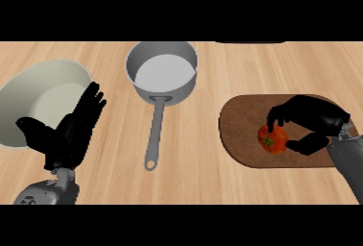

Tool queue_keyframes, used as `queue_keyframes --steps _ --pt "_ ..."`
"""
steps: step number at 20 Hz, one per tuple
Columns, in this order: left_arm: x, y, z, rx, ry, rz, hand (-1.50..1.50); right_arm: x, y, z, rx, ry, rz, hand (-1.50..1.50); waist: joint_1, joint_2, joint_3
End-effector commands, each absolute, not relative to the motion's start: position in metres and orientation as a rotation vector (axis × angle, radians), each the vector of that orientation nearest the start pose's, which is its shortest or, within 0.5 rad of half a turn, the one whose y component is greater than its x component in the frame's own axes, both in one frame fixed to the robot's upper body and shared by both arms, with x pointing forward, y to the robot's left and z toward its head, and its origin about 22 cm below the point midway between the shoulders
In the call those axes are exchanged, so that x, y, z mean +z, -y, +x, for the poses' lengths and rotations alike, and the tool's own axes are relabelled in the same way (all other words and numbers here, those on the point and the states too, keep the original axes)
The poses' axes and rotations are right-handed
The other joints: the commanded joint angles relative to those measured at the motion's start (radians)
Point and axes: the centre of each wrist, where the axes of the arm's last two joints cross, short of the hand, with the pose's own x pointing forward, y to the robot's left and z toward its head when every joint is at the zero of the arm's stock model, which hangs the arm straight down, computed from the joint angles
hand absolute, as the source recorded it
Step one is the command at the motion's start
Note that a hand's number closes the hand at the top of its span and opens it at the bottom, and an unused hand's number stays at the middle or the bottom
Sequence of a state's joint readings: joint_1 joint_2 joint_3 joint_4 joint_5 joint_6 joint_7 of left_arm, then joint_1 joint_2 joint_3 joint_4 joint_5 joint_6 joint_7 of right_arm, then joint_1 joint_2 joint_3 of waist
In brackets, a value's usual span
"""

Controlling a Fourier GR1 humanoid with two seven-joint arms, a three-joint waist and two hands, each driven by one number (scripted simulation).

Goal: Pick the tomato from the cutting board and place it in the pot

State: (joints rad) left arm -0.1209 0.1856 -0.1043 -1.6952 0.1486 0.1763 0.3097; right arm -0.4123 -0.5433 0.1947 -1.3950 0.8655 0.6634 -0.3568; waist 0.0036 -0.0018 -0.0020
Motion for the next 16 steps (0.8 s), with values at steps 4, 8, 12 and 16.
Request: queue_keyframes --steps 4,8,12,16 --pt "0.071 -0.226 0.263 -0.023 1.484 0.030 0.00 0.081 0.248 0.322 1.604 1.206 -0.427 1.50 -0.005 0.000 0.002" --pt "0.061 -0.240 0.258 0.027 1.460 0.066 0.00 0.036 0.249 0.300 1.244 0.958 -0.613 1.50 -0.077 -0.019 -0.002" --pt "0.056 -0.245 0.253 0.045 1.445 0.074 0.00 0.036 0.207 0.287 1.017 0.902 -0.725 1.50 -0.078 -0.030 -0.006" --pt "0.053 -0.239 0.252 0.025 1.446 0.046 0.00 0.065 0.168 0.271 0.871 0.900 -0.942 1.50 -0.050 -0.029 -0.005"
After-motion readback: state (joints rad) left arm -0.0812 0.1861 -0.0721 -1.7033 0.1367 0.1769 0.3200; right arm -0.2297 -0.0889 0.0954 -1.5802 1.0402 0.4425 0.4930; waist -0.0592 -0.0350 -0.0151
